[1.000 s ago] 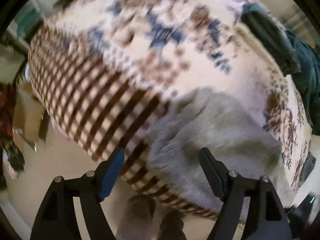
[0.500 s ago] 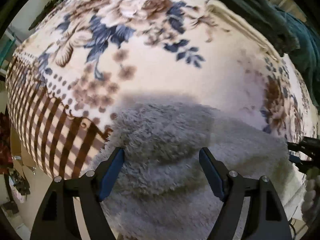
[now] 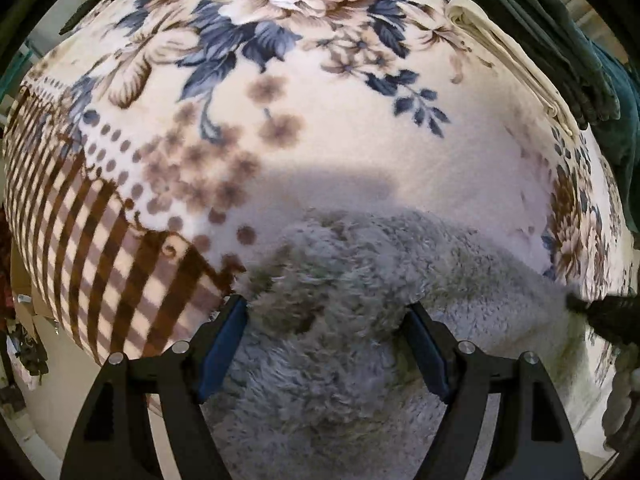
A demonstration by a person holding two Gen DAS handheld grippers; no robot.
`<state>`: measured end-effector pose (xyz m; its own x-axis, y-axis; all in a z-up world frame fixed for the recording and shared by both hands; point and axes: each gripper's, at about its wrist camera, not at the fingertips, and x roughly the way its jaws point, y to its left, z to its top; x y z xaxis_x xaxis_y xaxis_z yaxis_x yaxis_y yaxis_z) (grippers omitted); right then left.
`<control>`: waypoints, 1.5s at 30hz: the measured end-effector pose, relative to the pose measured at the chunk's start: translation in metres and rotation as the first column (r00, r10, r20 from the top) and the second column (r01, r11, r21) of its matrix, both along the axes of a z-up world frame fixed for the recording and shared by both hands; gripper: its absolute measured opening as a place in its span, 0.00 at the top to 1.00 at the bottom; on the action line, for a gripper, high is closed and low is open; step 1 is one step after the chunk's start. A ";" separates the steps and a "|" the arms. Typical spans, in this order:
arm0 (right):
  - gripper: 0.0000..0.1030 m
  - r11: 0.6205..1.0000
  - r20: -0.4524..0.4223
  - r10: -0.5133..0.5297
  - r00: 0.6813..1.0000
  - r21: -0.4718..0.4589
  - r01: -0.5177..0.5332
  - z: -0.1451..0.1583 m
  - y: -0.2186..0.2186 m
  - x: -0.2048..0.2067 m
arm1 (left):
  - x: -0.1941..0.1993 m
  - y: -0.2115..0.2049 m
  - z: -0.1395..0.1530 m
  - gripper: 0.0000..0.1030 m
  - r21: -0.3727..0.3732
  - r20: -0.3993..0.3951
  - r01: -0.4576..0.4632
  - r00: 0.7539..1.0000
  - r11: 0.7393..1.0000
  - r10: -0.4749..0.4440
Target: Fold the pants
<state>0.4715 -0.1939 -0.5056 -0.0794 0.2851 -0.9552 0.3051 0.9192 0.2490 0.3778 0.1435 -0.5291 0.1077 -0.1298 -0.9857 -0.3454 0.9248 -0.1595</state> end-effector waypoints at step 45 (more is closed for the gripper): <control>0.37 0.403 0.253 -0.913 0.321 0.425 0.811 -0.057 -0.491 -0.505 | -0.116 -0.477 -0.023 0.08 0.083 0.031 0.635 0.769 0.768 -0.638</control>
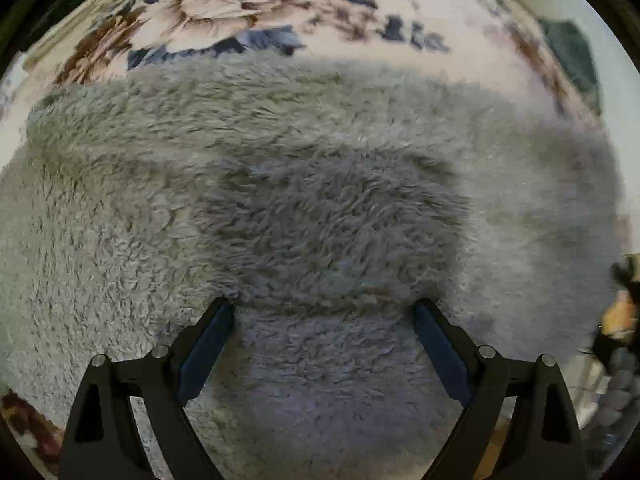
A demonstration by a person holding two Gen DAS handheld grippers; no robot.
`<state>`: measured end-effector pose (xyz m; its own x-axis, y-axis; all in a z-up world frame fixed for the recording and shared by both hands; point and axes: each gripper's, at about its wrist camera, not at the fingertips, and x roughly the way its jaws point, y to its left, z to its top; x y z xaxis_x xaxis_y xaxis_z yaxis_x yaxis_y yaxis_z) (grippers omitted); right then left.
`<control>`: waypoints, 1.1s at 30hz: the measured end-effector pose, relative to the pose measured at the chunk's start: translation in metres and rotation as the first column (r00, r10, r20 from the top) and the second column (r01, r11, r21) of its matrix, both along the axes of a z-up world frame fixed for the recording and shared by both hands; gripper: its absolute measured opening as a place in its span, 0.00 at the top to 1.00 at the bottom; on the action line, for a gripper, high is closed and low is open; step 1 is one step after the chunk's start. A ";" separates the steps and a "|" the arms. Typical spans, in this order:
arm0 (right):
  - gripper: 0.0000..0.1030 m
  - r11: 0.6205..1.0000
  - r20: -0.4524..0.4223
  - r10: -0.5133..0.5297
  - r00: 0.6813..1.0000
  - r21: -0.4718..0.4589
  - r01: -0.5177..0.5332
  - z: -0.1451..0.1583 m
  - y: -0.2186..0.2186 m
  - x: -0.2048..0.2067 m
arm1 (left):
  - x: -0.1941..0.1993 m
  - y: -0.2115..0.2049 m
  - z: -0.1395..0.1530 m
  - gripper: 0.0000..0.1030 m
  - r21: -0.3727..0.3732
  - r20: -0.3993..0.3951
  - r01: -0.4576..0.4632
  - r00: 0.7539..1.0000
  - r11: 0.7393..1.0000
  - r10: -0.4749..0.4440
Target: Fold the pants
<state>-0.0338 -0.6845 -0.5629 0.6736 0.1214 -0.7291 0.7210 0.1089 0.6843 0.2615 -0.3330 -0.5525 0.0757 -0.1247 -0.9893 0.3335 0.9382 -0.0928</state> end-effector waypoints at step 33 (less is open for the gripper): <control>0.82 0.981 0.170 0.133 0.976 -0.161 -0.106 0.050 0.025 0.093 | 0.006 -0.041 0.025 0.00 0.097 0.164 -0.139 0.979 0.985 0.122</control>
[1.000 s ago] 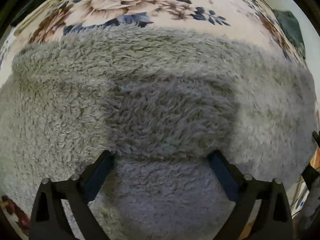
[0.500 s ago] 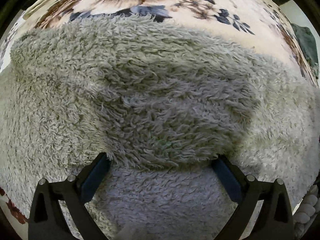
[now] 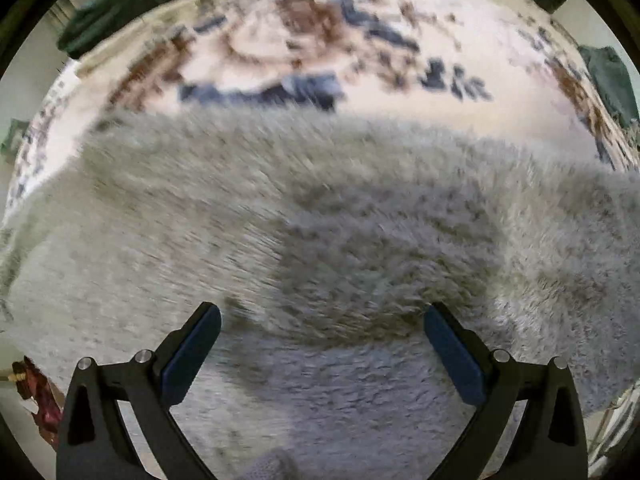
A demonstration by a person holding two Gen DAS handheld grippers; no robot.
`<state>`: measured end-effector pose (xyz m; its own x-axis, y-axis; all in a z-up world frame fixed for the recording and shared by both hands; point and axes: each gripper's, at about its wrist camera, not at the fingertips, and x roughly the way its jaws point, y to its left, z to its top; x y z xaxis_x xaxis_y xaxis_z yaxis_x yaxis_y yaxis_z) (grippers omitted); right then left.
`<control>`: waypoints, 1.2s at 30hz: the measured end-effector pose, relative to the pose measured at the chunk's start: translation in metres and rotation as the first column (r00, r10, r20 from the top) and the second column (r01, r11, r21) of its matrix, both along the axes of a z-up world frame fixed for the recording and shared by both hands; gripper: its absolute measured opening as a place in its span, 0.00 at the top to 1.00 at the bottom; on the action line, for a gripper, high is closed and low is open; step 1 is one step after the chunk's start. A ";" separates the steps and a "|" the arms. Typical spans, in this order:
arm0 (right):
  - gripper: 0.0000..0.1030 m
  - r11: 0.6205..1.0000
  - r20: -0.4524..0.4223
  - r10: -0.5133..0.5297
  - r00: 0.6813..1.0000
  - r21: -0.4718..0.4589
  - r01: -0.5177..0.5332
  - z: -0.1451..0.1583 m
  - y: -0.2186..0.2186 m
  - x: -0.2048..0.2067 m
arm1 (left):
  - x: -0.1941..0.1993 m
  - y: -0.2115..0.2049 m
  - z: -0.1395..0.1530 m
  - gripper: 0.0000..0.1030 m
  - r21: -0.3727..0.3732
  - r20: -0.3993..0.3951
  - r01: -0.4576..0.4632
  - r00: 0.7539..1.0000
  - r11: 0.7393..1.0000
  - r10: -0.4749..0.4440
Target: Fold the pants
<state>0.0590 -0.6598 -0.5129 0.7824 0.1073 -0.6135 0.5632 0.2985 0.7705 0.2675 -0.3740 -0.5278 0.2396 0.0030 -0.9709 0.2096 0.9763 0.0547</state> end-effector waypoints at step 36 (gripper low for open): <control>0.08 0.633 -0.261 0.741 0.619 -0.037 -0.773 0.033 0.453 0.156 | 0.046 0.380 0.073 0.00 -0.318 -0.052 -0.333 0.941 0.888 0.335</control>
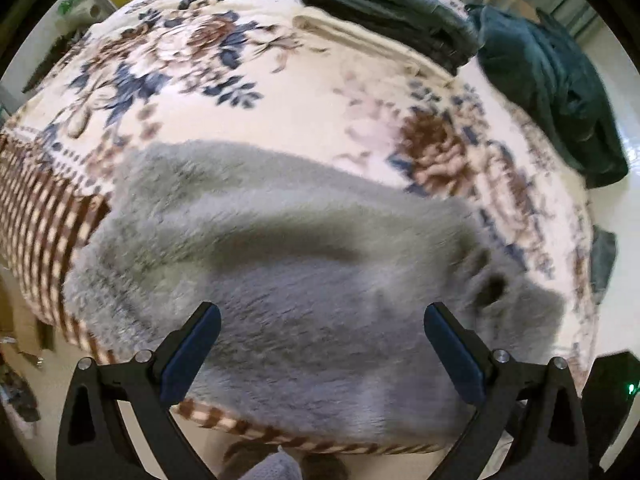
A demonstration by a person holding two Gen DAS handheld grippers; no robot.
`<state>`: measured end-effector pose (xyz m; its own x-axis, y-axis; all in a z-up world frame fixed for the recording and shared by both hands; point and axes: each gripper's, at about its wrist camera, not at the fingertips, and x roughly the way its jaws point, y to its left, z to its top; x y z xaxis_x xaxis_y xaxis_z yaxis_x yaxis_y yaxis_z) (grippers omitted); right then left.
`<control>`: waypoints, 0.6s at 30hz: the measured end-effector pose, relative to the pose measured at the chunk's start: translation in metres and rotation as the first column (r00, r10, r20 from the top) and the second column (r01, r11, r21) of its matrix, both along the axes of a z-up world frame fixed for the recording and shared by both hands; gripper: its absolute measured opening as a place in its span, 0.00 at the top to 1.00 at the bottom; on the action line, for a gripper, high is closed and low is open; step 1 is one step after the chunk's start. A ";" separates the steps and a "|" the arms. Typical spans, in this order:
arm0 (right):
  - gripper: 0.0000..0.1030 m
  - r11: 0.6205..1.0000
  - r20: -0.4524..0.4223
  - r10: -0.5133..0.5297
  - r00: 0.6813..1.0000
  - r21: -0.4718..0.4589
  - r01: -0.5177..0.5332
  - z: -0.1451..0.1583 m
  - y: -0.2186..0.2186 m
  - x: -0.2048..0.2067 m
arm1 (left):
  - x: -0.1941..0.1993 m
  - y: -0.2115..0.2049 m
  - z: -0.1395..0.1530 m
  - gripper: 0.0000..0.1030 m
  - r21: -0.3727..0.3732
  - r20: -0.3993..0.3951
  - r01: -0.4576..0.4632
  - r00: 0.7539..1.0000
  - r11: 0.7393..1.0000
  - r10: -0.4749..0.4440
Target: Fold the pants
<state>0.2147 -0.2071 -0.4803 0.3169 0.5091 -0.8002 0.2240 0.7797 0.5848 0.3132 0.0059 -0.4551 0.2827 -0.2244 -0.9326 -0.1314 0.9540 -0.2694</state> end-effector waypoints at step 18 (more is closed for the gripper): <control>0.08 0.900 -0.178 -0.397 0.900 -0.266 0.344 -0.026 -0.182 -0.014 | 0.064 -0.161 -0.036 0.96 -0.061 -0.054 0.425 0.902 0.903 -0.428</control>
